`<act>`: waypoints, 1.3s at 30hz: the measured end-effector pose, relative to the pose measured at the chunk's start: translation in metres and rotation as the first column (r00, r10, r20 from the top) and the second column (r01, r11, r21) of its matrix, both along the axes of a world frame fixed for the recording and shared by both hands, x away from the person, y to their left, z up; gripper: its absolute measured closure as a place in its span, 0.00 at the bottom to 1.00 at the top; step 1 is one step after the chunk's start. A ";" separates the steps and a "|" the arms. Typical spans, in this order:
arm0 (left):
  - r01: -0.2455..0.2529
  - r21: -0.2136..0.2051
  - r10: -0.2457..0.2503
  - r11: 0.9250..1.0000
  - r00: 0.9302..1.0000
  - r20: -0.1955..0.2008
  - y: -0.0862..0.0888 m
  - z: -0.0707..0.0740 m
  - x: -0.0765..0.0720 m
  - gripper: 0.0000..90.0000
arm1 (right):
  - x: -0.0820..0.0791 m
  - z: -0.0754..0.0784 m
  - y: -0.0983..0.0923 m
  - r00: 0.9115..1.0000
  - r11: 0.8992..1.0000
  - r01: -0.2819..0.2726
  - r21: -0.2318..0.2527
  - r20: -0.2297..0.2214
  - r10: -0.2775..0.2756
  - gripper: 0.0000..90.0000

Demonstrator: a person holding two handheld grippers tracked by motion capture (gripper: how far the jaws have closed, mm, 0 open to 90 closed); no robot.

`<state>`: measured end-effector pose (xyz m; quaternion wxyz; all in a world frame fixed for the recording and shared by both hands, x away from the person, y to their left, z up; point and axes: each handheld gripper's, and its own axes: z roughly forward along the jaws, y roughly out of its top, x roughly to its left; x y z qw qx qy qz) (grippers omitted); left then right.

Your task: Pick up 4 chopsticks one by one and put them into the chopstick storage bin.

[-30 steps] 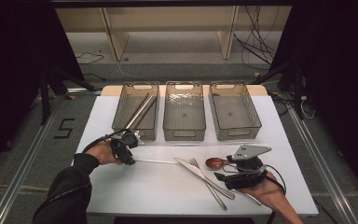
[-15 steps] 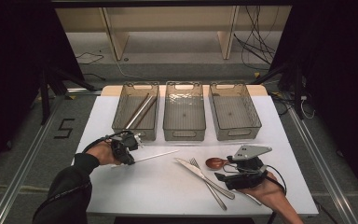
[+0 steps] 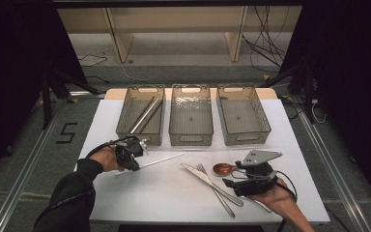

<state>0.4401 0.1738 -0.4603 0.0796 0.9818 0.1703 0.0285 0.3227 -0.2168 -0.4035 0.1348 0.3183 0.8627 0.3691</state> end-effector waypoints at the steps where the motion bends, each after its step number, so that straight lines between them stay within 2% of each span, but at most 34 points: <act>1: 0.003 -0.001 -0.003 1.000 1.000 0.000 0.000 0.000 0.000 0.93 | 0.000 0.000 0.000 1.000 1.000 -0.001 0.000 0.000 0.001 0.31; 5: 0.011 -0.011 -0.011 1.000 1.000 -0.006 -0.001 0.002 -0.002 0.93 | 0.000 0.000 0.000 1.000 1.000 -0.002 0.000 0.001 0.002 0.31; 8: 0.010 -0.026 -0.010 1.000 1.000 0.004 0.000 0.009 -0.002 0.93 | 0.000 0.000 0.000 1.000 1.000 0.000 0.000 0.000 0.000 0.31; 12: 0.004 -0.067 -0.003 0.998 1.000 0.022 0.000 0.017 -0.004 0.93 | 0.000 0.000 0.000 1.000 1.000 0.000 0.001 0.000 0.000 0.31; 13: 0.007 -0.080 -0.006 0.997 1.000 0.018 -0.001 0.019 -0.004 0.93 | 0.000 0.000 0.000 1.000 1.000 0.000 0.001 0.000 0.000 0.31; 16: 0.019 -0.102 -0.015 0.995 0.999 0.036 -0.005 0.026 -0.005 0.93 | 0.000 0.000 0.000 1.000 1.000 -0.002 0.001 0.000 0.002 0.31; 17: 0.012 -0.129 -0.006 0.992 0.999 0.044 -0.006 0.028 -0.006 0.93 | 0.000 0.000 0.000 1.000 1.000 -0.001 0.002 0.000 0.001 0.31; 20: 0.001 -0.207 0.009 0.978 0.999 0.047 -0.009 0.037 -0.008 0.93 | 0.000 0.000 0.000 1.000 1.000 0.001 0.002 0.000 -0.001 0.31; 21: -0.008 -0.241 0.019 0.970 0.999 0.045 -0.010 0.040 -0.008 0.93 | 0.000 0.000 0.000 1.000 1.000 0.002 0.002 -0.001 -0.002 0.31; 25: -0.027 -0.316 0.046 0.948 0.998 0.051 -0.014 0.052 -0.010 0.93 | 0.000 0.000 0.000 1.000 1.000 0.000 0.002 0.001 0.000 0.31; 27: -0.056 -0.344 0.080 0.937 0.995 0.056 -0.016 0.058 -0.009 0.93 | 0.000 0.000 0.000 1.000 1.000 0.001 0.002 0.000 -0.001 0.31; 31: -0.108 -0.353 0.148 0.929 0.985 0.086 -0.014 0.064 -0.007 0.93 | 0.000 -0.001 0.000 1.000 1.000 -0.002 0.001 0.001 0.002 0.31; 33: -0.153 -0.387 0.198 0.909 0.977 0.078 -0.011 0.066 -0.005 0.93 | 0.000 -0.001 0.000 1.000 1.000 -0.001 0.001 0.000 0.001 0.31; 34: -0.172 -0.394 0.218 0.903 0.973 0.075 -0.010 0.067 -0.004 0.93 | 0.000 -0.001 0.000 1.000 1.000 -0.002 0.001 0.000 0.002 0.31; 35: -0.179 -0.391 0.228 0.903 0.970 0.083 -0.008 0.068 -0.003 0.93 | 0.000 -0.001 0.000 1.000 1.000 -0.002 0.002 0.000 0.002 0.31; 36: -0.191 -0.397 0.244 0.898 0.966 0.087 -0.006 0.068 -0.002 0.93 | 0.000 -0.001 0.000 1.000 1.000 -0.001 0.002 0.000 0.001 0.31; 38: -0.207 -0.420 0.263 0.884 0.961 0.080 -0.001 0.069 0.000 0.93 | 0.000 -0.001 0.000 1.000 1.000 -0.001 0.001 0.001 0.001 0.31; 39: -0.223 -0.431 0.280 0.875 0.957 0.073 0.002 0.069 0.001 0.93 | 0.000 -0.001 0.000 1.000 1.000 0.000 0.002 -0.001 0.000 0.31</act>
